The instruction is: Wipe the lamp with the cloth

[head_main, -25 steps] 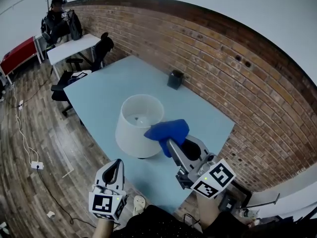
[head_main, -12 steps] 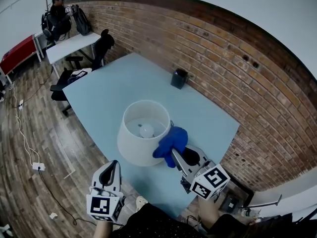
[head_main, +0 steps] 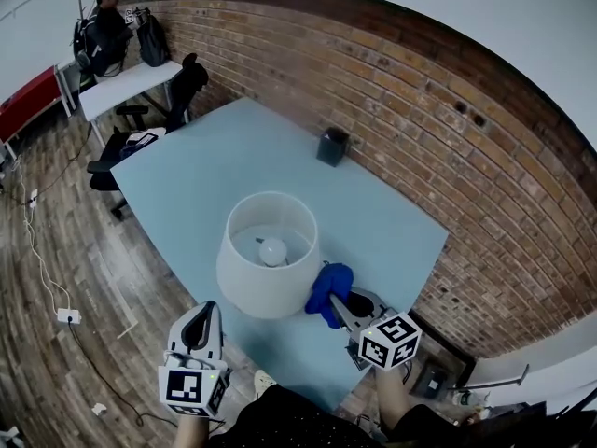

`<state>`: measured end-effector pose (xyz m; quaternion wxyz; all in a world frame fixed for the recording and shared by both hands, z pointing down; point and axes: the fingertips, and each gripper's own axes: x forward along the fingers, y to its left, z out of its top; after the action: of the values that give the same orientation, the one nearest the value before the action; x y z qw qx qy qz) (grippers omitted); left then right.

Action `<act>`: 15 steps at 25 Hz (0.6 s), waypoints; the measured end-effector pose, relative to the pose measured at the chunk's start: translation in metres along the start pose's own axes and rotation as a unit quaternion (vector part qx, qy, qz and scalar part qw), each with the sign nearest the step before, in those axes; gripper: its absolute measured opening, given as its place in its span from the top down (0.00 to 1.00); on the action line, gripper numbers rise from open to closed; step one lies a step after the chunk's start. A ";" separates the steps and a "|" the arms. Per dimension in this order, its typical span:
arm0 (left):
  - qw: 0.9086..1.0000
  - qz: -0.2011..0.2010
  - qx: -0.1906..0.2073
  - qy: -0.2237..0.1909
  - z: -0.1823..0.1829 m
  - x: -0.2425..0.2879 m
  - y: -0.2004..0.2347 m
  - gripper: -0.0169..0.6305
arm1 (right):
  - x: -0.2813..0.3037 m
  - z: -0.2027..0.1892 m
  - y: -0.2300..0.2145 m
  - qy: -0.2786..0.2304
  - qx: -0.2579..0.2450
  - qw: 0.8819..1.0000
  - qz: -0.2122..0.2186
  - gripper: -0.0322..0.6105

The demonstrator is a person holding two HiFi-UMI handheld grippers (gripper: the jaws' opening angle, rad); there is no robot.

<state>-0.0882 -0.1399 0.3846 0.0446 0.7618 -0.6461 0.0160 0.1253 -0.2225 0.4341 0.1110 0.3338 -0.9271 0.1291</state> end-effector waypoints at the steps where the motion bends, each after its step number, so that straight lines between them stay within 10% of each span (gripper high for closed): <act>1: 1.000 0.001 0.002 0.001 0.000 0.000 0.002 0.96 | -0.001 0.006 -0.004 -0.007 0.000 1.000 -0.001 0.85; 10: 0.999 0.001 0.027 -0.019 0.019 0.007 0.013 0.96 | -0.007 0.180 -0.006 -0.153 0.015 0.970 0.191 0.85; 15: 0.999 -0.005 0.024 -0.025 0.024 0.013 0.011 0.96 | 0.009 0.211 0.003 -0.133 -0.012 0.959 0.251 0.85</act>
<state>-0.0973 -0.1570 0.3622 0.0100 0.7660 -0.6426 0.0121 0.0910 -0.2916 0.2375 -0.0455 0.1034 -0.9890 0.0955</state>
